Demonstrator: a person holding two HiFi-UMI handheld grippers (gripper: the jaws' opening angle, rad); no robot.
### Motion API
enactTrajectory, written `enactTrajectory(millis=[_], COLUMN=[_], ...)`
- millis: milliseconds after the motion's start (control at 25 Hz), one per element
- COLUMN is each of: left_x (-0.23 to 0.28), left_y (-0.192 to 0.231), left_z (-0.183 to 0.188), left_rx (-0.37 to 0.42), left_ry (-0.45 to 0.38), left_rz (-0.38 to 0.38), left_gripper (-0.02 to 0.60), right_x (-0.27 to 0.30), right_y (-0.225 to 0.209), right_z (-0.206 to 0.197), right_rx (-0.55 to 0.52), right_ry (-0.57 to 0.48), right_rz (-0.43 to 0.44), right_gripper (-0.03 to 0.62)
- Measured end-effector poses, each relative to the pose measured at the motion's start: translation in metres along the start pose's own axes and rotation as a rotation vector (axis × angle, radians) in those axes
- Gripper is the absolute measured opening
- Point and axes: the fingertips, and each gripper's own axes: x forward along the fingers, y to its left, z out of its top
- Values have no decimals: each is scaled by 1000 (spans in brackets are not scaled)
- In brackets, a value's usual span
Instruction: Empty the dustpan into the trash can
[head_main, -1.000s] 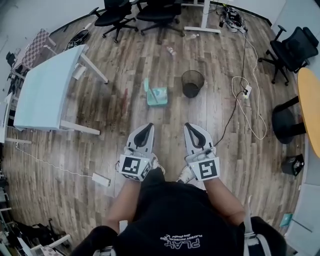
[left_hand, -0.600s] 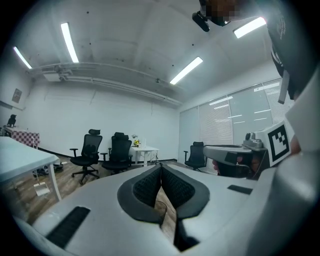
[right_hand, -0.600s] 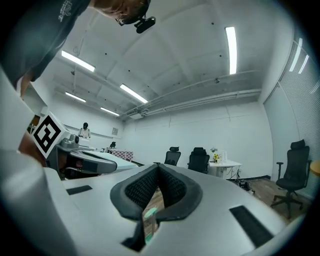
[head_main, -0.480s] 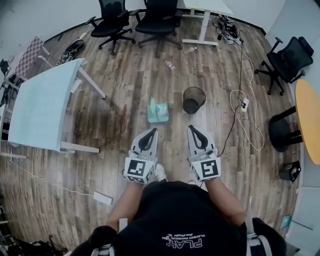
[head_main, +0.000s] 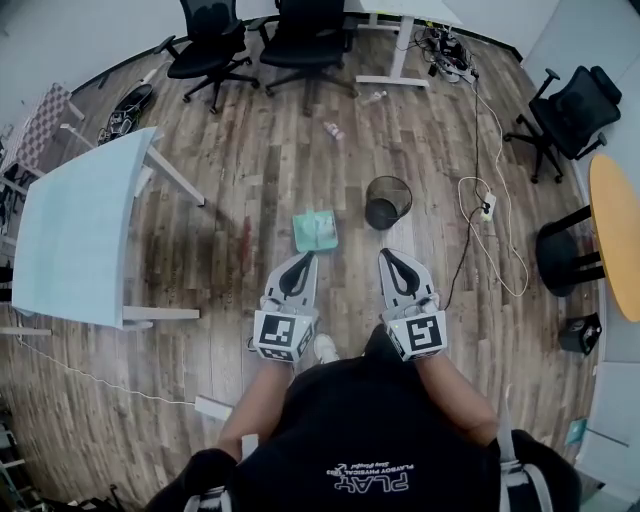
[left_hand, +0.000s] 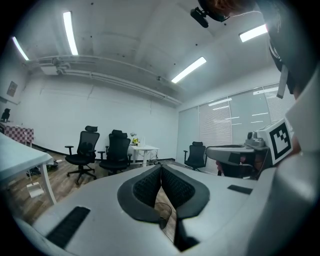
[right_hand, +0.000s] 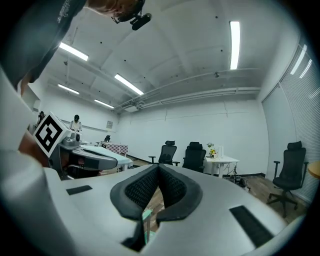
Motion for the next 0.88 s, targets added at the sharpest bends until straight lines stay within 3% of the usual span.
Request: enactTrajectory(millis=[440, 640, 880], left_x=[87, 130, 168], left_y=[40, 43, 35], left_z=[-3, -12, -26], left_rx=[64, 43, 42], left_ry=[86, 134, 208], left_rz=[121, 163, 212], left_gripper=[23, 23, 23], right_x=[84, 115, 136], right_y=[-75, -112, -151], right_z=[-28, -39, -38], right_rx=[47, 79, 78], right_ry=[-4, 5, -69], right_rz=[100, 141, 194], right_gripper=[17, 17, 17])
